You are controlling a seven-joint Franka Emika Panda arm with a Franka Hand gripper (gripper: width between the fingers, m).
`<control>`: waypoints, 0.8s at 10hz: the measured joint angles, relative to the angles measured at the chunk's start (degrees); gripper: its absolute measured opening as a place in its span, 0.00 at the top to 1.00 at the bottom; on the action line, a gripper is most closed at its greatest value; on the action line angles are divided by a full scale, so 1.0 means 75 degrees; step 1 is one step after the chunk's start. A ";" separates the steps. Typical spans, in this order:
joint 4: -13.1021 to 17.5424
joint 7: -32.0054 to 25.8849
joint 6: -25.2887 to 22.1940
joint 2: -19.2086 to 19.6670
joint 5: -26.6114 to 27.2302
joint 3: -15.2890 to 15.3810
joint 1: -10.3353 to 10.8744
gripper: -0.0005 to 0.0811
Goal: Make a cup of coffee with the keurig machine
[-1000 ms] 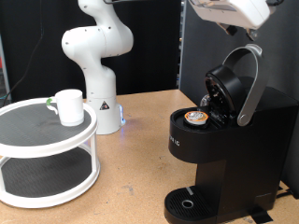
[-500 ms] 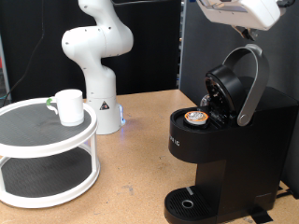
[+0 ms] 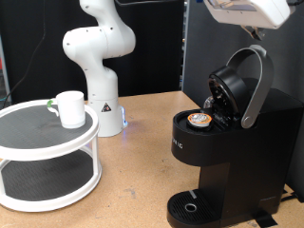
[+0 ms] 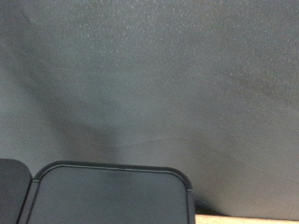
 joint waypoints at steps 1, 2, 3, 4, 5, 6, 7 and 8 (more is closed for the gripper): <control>-0.0039 -0.0007 0.0139 0.0002 -0.0006 0.0068 0.0004 0.99; -0.0088 -0.0010 0.0303 0.0008 -0.0010 0.0144 0.0011 0.99; -0.0137 -0.0010 0.0407 0.0018 -0.0022 0.0214 0.0017 0.99; -0.0170 -0.0010 0.0472 0.0041 -0.0030 0.0268 0.0019 0.99; -0.0190 -0.0021 0.0523 0.0075 -0.0031 0.0317 0.0019 0.99; -0.0196 -0.0046 0.0560 0.0107 -0.0023 0.0347 0.0020 0.99; -0.0205 -0.0065 0.0566 0.0119 -0.0011 0.0357 0.0021 0.99; -0.0216 -0.0070 0.0566 0.0119 -0.0009 0.0358 0.0021 0.99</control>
